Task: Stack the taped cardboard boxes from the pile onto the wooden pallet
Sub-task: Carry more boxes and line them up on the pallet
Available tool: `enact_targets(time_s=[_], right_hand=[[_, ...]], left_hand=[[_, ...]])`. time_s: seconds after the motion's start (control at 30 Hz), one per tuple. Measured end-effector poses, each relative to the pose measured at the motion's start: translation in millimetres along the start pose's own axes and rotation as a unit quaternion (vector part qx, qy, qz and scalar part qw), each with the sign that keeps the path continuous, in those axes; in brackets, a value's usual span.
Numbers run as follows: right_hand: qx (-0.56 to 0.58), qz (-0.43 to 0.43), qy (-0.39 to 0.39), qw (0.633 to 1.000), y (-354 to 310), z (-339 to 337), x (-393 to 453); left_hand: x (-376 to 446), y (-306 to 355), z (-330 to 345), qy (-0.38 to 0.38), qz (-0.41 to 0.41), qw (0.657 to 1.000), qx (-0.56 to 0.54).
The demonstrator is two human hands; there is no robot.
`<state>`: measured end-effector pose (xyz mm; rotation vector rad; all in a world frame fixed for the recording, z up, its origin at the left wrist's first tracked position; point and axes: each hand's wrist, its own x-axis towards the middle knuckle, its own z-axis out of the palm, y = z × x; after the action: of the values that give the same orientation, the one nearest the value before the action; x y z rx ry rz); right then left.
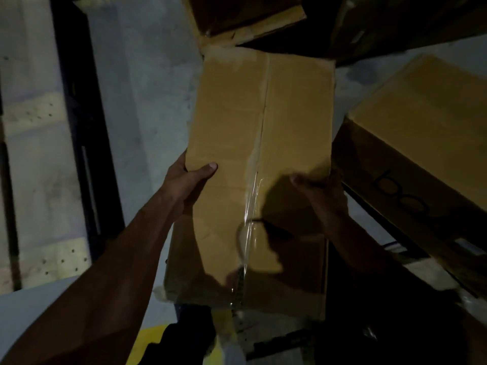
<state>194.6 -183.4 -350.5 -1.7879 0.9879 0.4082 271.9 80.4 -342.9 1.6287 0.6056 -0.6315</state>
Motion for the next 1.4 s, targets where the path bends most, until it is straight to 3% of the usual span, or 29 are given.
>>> enact_targets(time_s=[0.37,0.8,1.1,1.4], right_hand=[[-0.045,-0.044,-0.014,0.998,-118.3,-54.8,-213.3],[-0.064,-0.219,-0.020,0.973,-316.5,-30.1,-434.0],[-0.098,-0.298,-0.048,0.948,-379.7,23.8,-494.2],[-0.148,-0.327,-0.082,0.930,-446.6,60.2,-480.1]], left_hand=[[-214.1,111.2,-102.3,0.030,0.032,0.999,0.006],[-396.0,236.9,-273.5,0.178,0.167,0.970,0.011],[-441.9,255.6,-352.4,0.269,0.178,0.946,0.015],[-427.8,285.4,-390.4,0.299,0.189,0.933,0.066]])
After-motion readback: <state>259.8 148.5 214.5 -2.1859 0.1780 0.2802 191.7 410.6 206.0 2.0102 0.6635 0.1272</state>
